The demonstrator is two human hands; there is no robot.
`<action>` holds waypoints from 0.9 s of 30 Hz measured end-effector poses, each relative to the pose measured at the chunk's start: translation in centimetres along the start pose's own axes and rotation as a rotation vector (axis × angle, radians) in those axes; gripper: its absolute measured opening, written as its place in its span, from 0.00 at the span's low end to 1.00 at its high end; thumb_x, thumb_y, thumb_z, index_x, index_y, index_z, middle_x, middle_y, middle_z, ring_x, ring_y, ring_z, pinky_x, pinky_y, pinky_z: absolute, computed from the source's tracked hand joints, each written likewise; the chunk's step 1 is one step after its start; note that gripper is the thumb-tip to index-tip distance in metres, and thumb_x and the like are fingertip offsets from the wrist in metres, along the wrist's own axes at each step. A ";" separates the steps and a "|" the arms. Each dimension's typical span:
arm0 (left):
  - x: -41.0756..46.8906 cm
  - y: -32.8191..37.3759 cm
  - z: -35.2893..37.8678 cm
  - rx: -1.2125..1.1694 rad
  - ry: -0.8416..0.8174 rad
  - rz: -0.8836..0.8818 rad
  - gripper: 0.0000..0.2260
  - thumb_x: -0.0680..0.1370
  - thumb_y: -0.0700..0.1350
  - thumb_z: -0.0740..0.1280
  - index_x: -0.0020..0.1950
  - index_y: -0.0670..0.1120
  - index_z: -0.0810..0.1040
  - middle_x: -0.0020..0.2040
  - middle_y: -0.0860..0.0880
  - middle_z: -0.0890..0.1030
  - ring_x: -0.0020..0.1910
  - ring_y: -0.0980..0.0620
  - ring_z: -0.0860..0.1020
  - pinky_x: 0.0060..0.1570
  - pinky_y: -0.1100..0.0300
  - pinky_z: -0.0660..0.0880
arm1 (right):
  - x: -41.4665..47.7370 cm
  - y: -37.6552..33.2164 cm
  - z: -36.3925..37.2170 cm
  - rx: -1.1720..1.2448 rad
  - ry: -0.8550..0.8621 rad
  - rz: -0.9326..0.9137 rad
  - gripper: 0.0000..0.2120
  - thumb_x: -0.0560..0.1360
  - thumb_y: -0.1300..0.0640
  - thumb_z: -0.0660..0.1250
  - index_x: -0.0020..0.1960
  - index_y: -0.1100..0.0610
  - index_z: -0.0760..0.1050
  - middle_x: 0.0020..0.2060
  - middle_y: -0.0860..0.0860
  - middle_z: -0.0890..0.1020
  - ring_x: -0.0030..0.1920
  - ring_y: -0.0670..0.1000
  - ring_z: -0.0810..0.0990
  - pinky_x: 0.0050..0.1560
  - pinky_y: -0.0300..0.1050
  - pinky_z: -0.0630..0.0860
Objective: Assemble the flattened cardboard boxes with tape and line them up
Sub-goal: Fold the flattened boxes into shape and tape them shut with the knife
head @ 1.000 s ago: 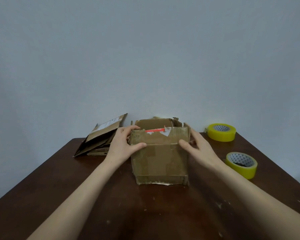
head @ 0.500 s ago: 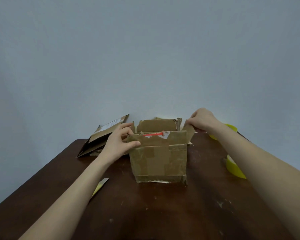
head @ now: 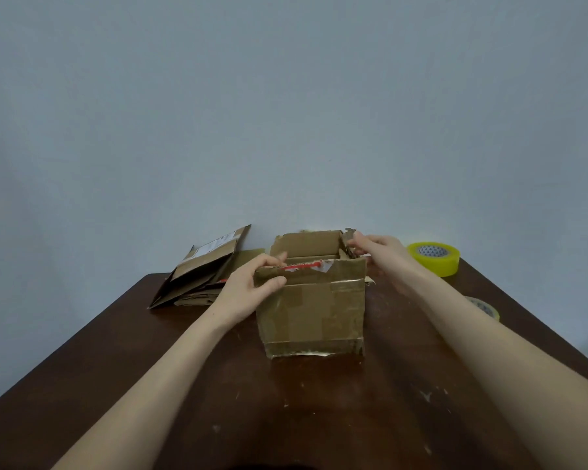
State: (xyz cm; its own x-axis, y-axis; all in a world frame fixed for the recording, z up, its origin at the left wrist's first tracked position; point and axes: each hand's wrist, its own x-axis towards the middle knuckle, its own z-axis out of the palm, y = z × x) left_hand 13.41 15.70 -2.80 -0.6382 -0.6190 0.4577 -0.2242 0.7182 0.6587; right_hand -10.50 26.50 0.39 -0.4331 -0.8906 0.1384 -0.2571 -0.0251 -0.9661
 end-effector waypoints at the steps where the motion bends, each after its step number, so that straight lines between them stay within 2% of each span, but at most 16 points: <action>1: -0.1 -0.1 -0.1 -0.006 -0.009 -0.030 0.08 0.74 0.55 0.68 0.52 0.59 0.76 0.60 0.59 0.78 0.61 0.62 0.74 0.61 0.57 0.71 | 0.1 0.3 0.0 -0.121 -0.024 -0.043 0.18 0.80 0.45 0.60 0.58 0.57 0.80 0.47 0.47 0.78 0.42 0.42 0.75 0.38 0.34 0.71; 3: -0.4 -0.4 0.0 -0.006 0.014 -0.061 0.16 0.73 0.59 0.66 0.57 0.54 0.77 0.55 0.57 0.80 0.56 0.59 0.77 0.59 0.54 0.74 | -0.2 0.8 0.0 -0.304 -0.089 -0.104 0.21 0.82 0.44 0.55 0.55 0.55 0.82 0.51 0.46 0.80 0.49 0.42 0.76 0.48 0.36 0.71; 5: -0.4 -0.2 0.2 0.002 0.095 -0.083 0.12 0.76 0.54 0.67 0.57 0.53 0.76 0.54 0.57 0.79 0.57 0.56 0.77 0.57 0.56 0.74 | -0.2 1.2 0.1 -0.322 -0.108 -0.093 0.26 0.82 0.41 0.49 0.49 0.53 0.82 0.51 0.48 0.81 0.53 0.46 0.77 0.57 0.42 0.69; 7: 0.1 0.0 0.3 -0.011 0.212 -0.129 0.15 0.77 0.50 0.67 0.63 0.53 0.73 0.59 0.56 0.77 0.59 0.55 0.75 0.54 0.61 0.73 | -0.1 1.2 0.1 -0.294 -0.101 -0.054 0.29 0.79 0.35 0.44 0.41 0.49 0.77 0.46 0.49 0.80 0.51 0.49 0.77 0.61 0.46 0.68; 9: 1.2 0.2 0.1 -0.001 0.251 -0.188 0.29 0.73 0.53 0.71 0.72 0.51 0.65 0.68 0.54 0.70 0.59 0.55 0.73 0.55 0.62 0.70 | 0.2 1.3 -0.3 -0.208 -0.097 -0.009 0.34 0.72 0.28 0.43 0.36 0.49 0.78 0.45 0.50 0.82 0.54 0.52 0.78 0.68 0.52 0.66; 10: 1.9 0.2 -0.1 0.013 0.229 -0.215 0.36 0.71 0.55 0.73 0.75 0.51 0.60 0.71 0.53 0.67 0.60 0.55 0.72 0.56 0.61 0.69 | 0.4 1.6 -0.6 -0.176 -0.118 0.000 0.34 0.70 0.26 0.45 0.35 0.49 0.80 0.46 0.50 0.83 0.56 0.53 0.79 0.69 0.52 0.66; 11: 2.6 0.3 -0.4 0.019 0.192 -0.240 0.41 0.70 0.56 0.74 0.77 0.52 0.56 0.73 0.52 0.64 0.61 0.53 0.72 0.57 0.59 0.69 | 0.4 1.8 -0.8 -0.163 -0.145 -0.014 0.31 0.70 0.27 0.51 0.37 0.49 0.81 0.47 0.49 0.83 0.56 0.52 0.79 0.67 0.50 0.67; 13: 3.8 0.2 -0.6 0.029 0.105 -0.281 0.47 0.68 0.57 0.75 0.78 0.52 0.50 0.75 0.51 0.61 0.68 0.50 0.68 0.63 0.58 0.66 | 0.5 2.3 -0.8 -0.234 -0.161 -0.092 0.16 0.71 0.38 0.67 0.44 0.50 0.79 0.45 0.49 0.82 0.51 0.51 0.79 0.56 0.42 0.72; 14: 4.2 0.2 -0.6 0.044 0.065 -0.285 0.48 0.68 0.57 0.76 0.79 0.52 0.49 0.76 0.52 0.61 0.71 0.50 0.65 0.66 0.57 0.64 | 0.7 2.6 -0.6 -0.269 -0.139 -0.122 0.15 0.70 0.44 0.73 0.49 0.53 0.77 0.47 0.49 0.80 0.50 0.51 0.79 0.51 0.39 0.73; 16: 4.5 -0.1 -0.5 0.140 0.028 -0.255 0.46 0.68 0.57 0.75 0.78 0.52 0.53 0.74 0.53 0.64 0.72 0.51 0.64 0.67 0.56 0.63 | 0.9 2.5 -0.1 -0.328 -0.043 -0.168 0.28 0.67 0.49 0.78 0.61 0.56 0.71 0.52 0.50 0.76 0.50 0.49 0.76 0.47 0.36 0.72; 18: 4.5 -0.7 0.0 0.312 0.055 -0.172 0.34 0.71 0.59 0.72 0.74 0.53 0.65 0.67 0.52 0.71 0.67 0.50 0.67 0.63 0.56 0.65 | 1.2 2.2 -0.1 -0.363 -0.015 -0.195 0.41 0.66 0.50 0.78 0.73 0.55 0.61 0.62 0.53 0.70 0.58 0.50 0.74 0.55 0.40 0.72; 19: 4.3 -1.0 0.2 0.394 0.079 -0.125 0.27 0.72 0.60 0.70 0.69 0.55 0.71 0.63 0.53 0.74 0.64 0.50 0.68 0.61 0.57 0.66 | 1.4 2.1 -0.2 -0.388 -0.047 -0.204 0.44 0.68 0.50 0.77 0.76 0.53 0.57 0.68 0.53 0.65 0.64 0.51 0.71 0.61 0.44 0.71; 21: 4.1 -1.4 0.6 0.450 0.111 -0.072 0.17 0.74 0.59 0.67 0.61 0.56 0.78 0.60 0.53 0.74 0.63 0.51 0.67 0.62 0.56 0.65 | 1.7 2.0 -0.1 -0.484 -0.142 -0.226 0.39 0.72 0.49 0.73 0.77 0.48 0.57 0.75 0.50 0.58 0.73 0.52 0.62 0.70 0.47 0.62; 23: 3.9 -1.6 0.9 0.356 0.055 -0.086 0.16 0.77 0.56 0.65 0.63 0.54 0.78 0.68 0.52 0.71 0.69 0.50 0.65 0.69 0.53 0.62 | 1.9 2.1 0.5 -0.549 -0.245 -0.207 0.30 0.74 0.44 0.69 0.74 0.45 0.64 0.76 0.47 0.56 0.76 0.50 0.56 0.71 0.46 0.56; 25: 3.6 -1.2 1.0 0.300 -0.050 -0.121 0.19 0.79 0.55 0.62 0.69 0.52 0.72 0.75 0.51 0.64 0.75 0.49 0.57 0.73 0.51 0.56 | 2.1 2.8 1.1 -0.551 -0.326 -0.159 0.34 0.71 0.38 0.69 0.73 0.43 0.64 0.77 0.44 0.54 0.76 0.49 0.54 0.72 0.46 0.56; 27: 3.5 -1.1 0.9 0.342 -0.156 -0.147 0.27 0.77 0.63 0.60 0.74 0.54 0.65 0.78 0.51 0.57 0.77 0.50 0.50 0.74 0.50 0.50 | 2.4 3.3 1.4 -0.585 -0.318 -0.164 0.39 0.68 0.36 0.71 0.74 0.43 0.62 0.76 0.43 0.53 0.76 0.48 0.54 0.73 0.48 0.57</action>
State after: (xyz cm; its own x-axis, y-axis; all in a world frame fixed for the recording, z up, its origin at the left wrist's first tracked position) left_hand 10.75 13.00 -2.46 -0.6796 -0.6862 0.2596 -0.5365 0.7062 0.4620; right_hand -11.14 23.64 -2.75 -0.0964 -0.9886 0.1159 -0.7609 -0.0019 -0.6489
